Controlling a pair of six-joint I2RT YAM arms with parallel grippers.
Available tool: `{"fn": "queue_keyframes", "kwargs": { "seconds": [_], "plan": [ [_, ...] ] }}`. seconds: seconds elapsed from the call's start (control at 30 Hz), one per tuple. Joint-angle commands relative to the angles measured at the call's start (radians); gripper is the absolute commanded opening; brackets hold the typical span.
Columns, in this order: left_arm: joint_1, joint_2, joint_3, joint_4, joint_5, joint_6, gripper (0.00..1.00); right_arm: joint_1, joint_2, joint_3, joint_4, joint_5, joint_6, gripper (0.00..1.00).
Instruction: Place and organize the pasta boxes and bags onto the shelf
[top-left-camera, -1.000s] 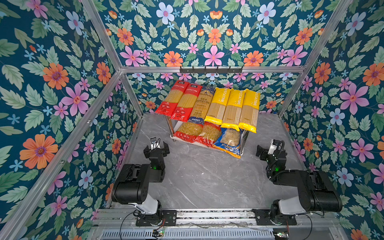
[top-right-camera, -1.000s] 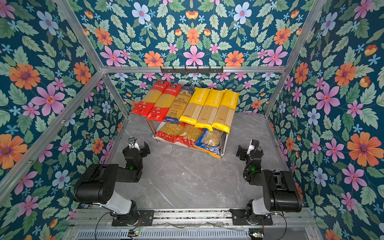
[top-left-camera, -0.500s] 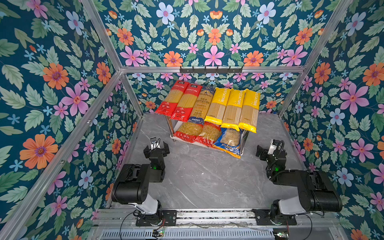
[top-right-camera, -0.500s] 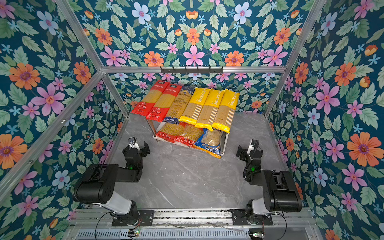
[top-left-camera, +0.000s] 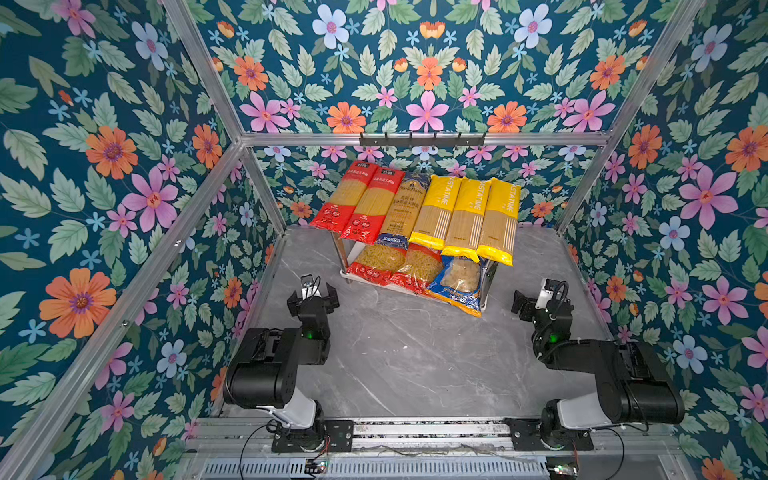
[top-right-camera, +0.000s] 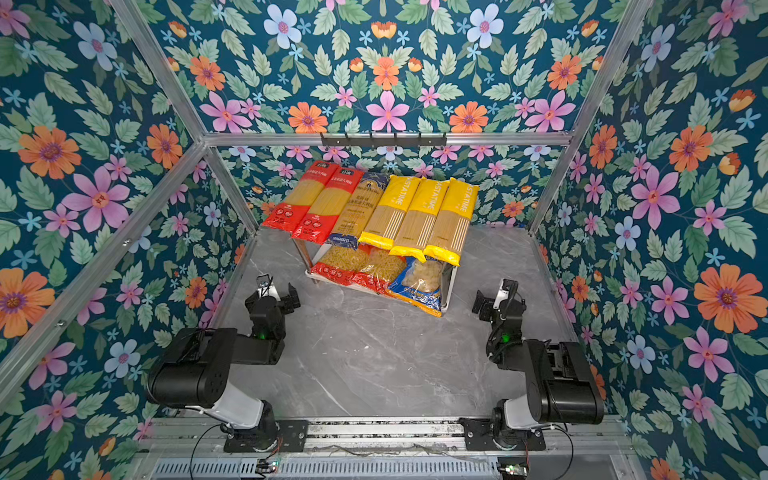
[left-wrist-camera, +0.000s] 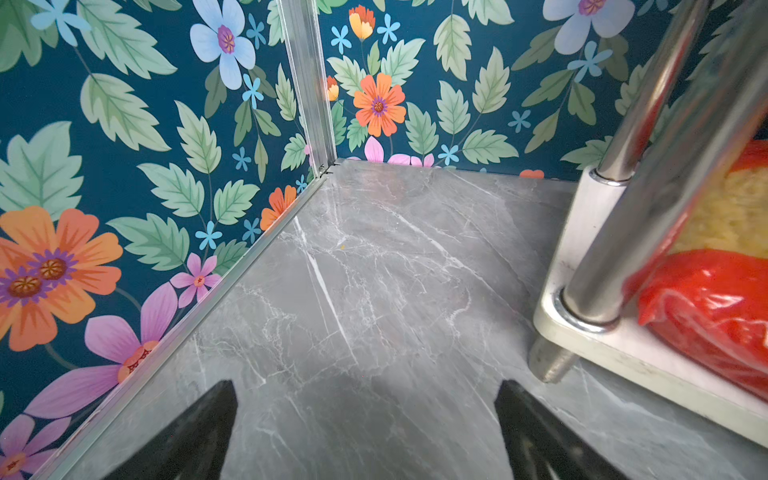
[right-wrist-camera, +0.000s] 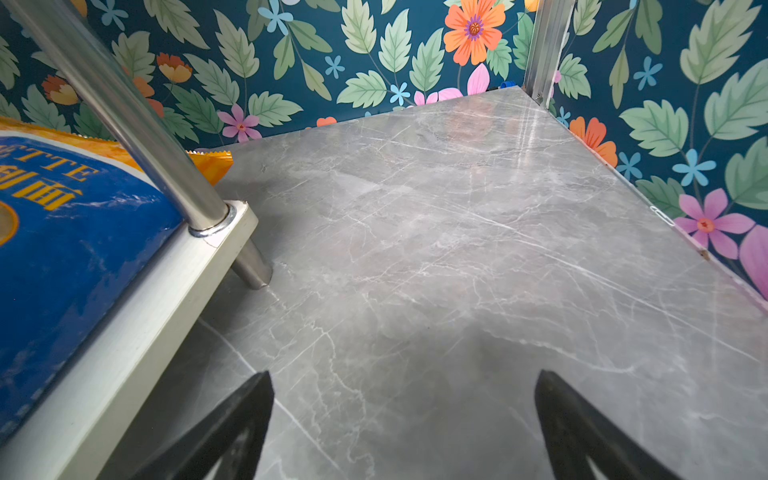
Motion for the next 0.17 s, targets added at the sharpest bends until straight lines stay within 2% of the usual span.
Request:
{"fn": "queue_keyframes", "kwargs": {
  "seconds": [0.0,0.13],
  "plan": [
    [-0.002,0.007,0.017,-0.014,0.001,0.002,1.00,0.002,0.001,0.005,0.020,0.012,-0.017,0.99],
    [0.000,-0.003,0.000,0.008,0.005,-0.004,1.00,0.002,0.001,0.005,0.022,0.011,-0.015,0.99]
  ]
}}
